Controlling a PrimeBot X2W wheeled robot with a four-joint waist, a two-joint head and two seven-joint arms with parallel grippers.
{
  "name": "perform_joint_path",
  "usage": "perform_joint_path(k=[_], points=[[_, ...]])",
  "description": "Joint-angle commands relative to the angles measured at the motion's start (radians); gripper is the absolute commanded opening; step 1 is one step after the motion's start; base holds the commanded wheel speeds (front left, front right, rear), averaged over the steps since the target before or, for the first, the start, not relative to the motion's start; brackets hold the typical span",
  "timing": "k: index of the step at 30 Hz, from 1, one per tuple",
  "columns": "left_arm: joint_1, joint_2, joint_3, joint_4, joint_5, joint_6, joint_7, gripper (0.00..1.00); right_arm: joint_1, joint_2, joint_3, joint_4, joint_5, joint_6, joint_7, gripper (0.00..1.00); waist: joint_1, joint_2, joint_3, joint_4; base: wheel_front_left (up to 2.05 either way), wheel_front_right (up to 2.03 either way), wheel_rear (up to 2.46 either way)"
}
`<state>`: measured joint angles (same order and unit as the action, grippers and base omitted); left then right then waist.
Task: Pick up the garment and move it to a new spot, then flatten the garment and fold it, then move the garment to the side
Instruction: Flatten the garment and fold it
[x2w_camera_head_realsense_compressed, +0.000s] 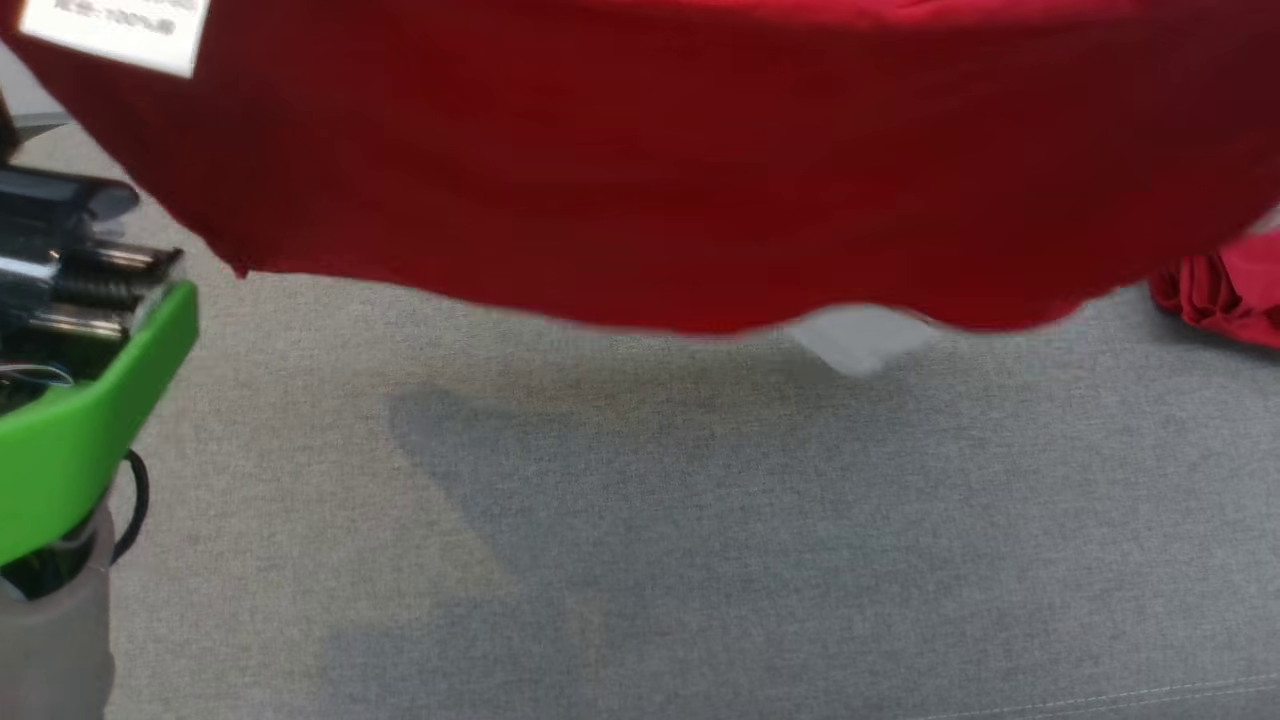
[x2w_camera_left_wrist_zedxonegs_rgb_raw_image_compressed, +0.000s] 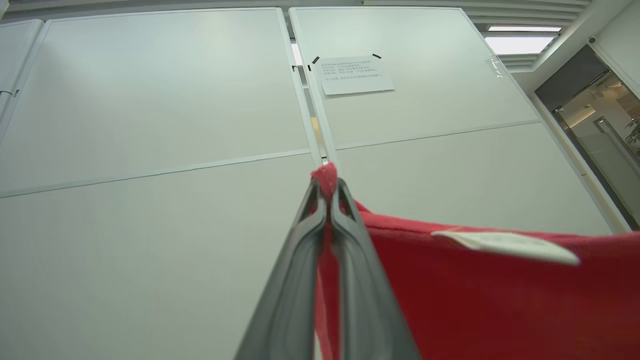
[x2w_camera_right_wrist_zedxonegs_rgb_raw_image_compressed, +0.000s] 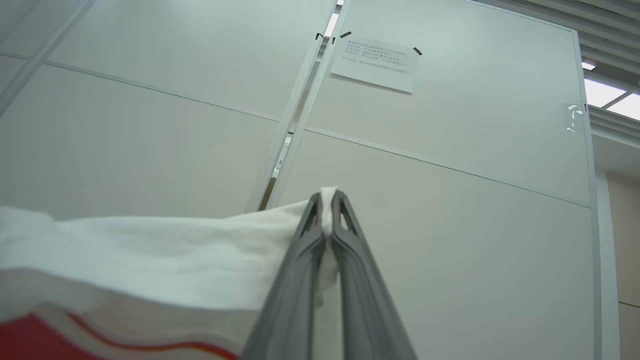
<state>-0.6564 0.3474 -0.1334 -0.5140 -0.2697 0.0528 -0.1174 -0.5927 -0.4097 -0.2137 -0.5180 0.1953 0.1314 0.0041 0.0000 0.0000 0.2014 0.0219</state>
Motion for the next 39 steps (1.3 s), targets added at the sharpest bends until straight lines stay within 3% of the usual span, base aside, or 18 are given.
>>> perform_joint_path(k=[1,9,17,25,29,33,39], points=[[-0.029,0.009,0.005,-0.004,-0.002,-0.004,0.014,0.00,-0.028,-0.013,-0.008,-0.005,0.018,-0.002,0.014,0.00,0.0000,0.0000,-0.002,-0.004,0.00,0.00,0.00],[-0.118,0.004,0.004,0.066,-0.065,-0.025,0.062,0.00,-0.164,-0.078,0.009,0.112,0.090,-0.002,0.067,0.00,0.0000,0.0000,0.050,-0.010,0.00,0.00,0.00],[-0.270,-0.056,-0.041,0.377,-0.157,-0.088,0.049,0.00,-0.378,-0.083,0.150,0.371,0.131,-0.002,0.033,0.00,0.0000,0.0000,0.133,0.006,0.00,0.00,0.00],[-0.539,-0.116,-0.019,0.791,-0.210,-0.132,-0.074,0.00,-0.682,-0.010,0.251,0.675,0.112,-0.002,-0.050,0.00,0.0000,0.0000,0.165,0.004,0.00,0.00,0.00],[-0.606,-0.130,0.000,0.990,-0.257,-0.152,-0.102,0.00,-0.747,0.041,0.291,0.864,0.118,-0.002,-0.084,0.00,0.0000,0.0000,0.171,-0.004,0.00,0.00,0.00],[-0.568,-0.122,-0.014,1.194,-0.258,-0.166,-0.119,0.00,-0.677,0.101,0.340,1.044,0.130,-0.002,-0.127,0.00,0.0000,0.0000,0.177,-0.009,0.00,0.00,0.00],[-0.426,-0.170,-0.019,1.474,-0.293,-0.177,-0.141,0.00,-0.506,0.193,0.419,1.286,0.174,-0.002,-0.196,0.00,0.0000,0.0000,0.193,-0.010,0.00,0.00,0.00]])
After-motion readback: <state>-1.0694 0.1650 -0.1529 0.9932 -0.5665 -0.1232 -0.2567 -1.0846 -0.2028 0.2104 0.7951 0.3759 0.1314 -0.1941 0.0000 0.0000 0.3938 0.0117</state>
